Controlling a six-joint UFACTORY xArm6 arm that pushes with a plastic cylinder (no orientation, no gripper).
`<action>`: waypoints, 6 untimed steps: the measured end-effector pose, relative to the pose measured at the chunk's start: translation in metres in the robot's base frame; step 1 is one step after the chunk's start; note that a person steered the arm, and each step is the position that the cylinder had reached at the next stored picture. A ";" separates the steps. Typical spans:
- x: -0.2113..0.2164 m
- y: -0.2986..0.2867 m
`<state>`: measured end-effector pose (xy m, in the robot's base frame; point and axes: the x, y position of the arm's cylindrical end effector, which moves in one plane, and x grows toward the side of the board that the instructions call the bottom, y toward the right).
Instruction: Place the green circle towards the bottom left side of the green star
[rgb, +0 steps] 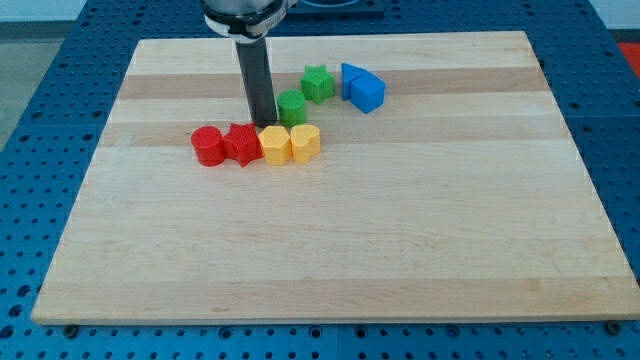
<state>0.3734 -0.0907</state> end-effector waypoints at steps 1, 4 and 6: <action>0.006 0.005; 0.000 0.014; -0.013 0.019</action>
